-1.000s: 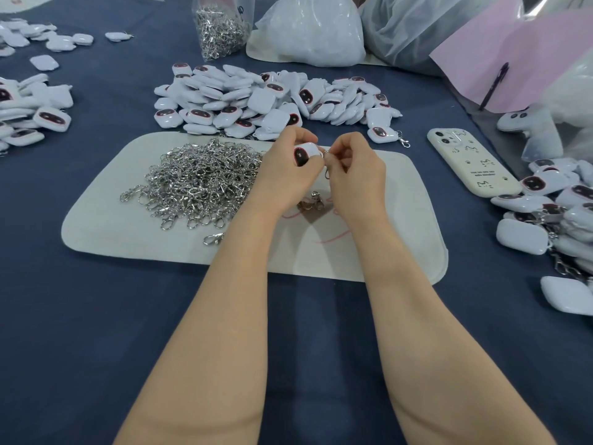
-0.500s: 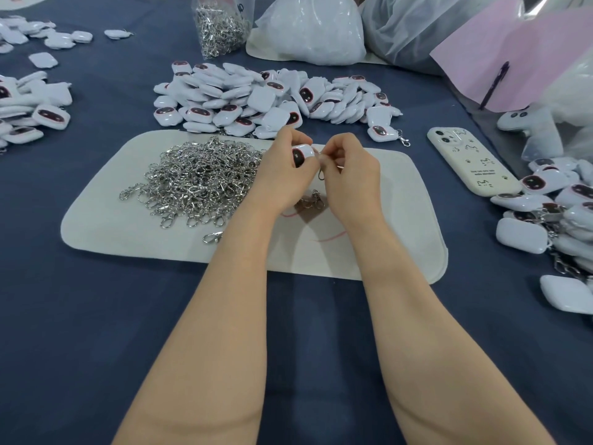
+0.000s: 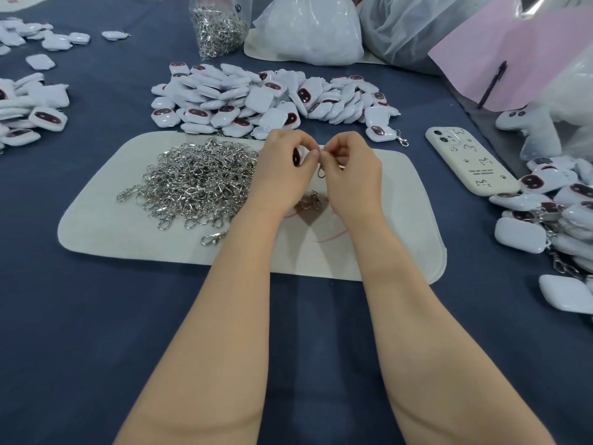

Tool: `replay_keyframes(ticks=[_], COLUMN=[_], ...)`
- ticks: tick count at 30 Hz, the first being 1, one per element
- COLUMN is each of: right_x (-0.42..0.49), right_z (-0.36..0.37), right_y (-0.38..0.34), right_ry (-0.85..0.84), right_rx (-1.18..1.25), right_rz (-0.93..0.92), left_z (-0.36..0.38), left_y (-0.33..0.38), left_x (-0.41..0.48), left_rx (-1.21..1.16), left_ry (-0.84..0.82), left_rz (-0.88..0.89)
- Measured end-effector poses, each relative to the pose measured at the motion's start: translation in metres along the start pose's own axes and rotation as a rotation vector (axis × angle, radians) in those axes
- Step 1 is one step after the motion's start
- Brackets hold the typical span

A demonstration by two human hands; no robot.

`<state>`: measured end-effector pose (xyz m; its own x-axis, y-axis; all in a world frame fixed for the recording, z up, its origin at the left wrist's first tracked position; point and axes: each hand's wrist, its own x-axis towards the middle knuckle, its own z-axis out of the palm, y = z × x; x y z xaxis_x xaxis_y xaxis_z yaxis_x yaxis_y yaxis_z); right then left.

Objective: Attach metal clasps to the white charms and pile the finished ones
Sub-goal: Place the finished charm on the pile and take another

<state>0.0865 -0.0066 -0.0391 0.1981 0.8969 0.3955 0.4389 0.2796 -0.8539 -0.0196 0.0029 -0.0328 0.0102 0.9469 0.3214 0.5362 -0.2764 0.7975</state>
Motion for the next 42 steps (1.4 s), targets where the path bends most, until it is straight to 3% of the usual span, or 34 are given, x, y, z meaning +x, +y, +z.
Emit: replay_keyframes(ticks=[10, 31, 42], right_x=[0.001, -0.001, -0.005], right_z=[0.001, 0.009, 0.007], right_y=[0.003, -0.002, -0.003], right_ry=[-0.076, -0.042, 0.001], right_rx=[-0.038, 0.104, 0.038], right_rz=[-0.002, 0.137, -0.005], left_z=[0.002, 0.009, 0.009], left_y=[0.000, 0.001, 0.003], left_x=[-0.001, -0.003, -0.003], left_rx=[0.177, 0.063, 0.035], left_ry=[0.019, 0.172, 0.146], left_rz=[0.084, 0.078, 0.057])
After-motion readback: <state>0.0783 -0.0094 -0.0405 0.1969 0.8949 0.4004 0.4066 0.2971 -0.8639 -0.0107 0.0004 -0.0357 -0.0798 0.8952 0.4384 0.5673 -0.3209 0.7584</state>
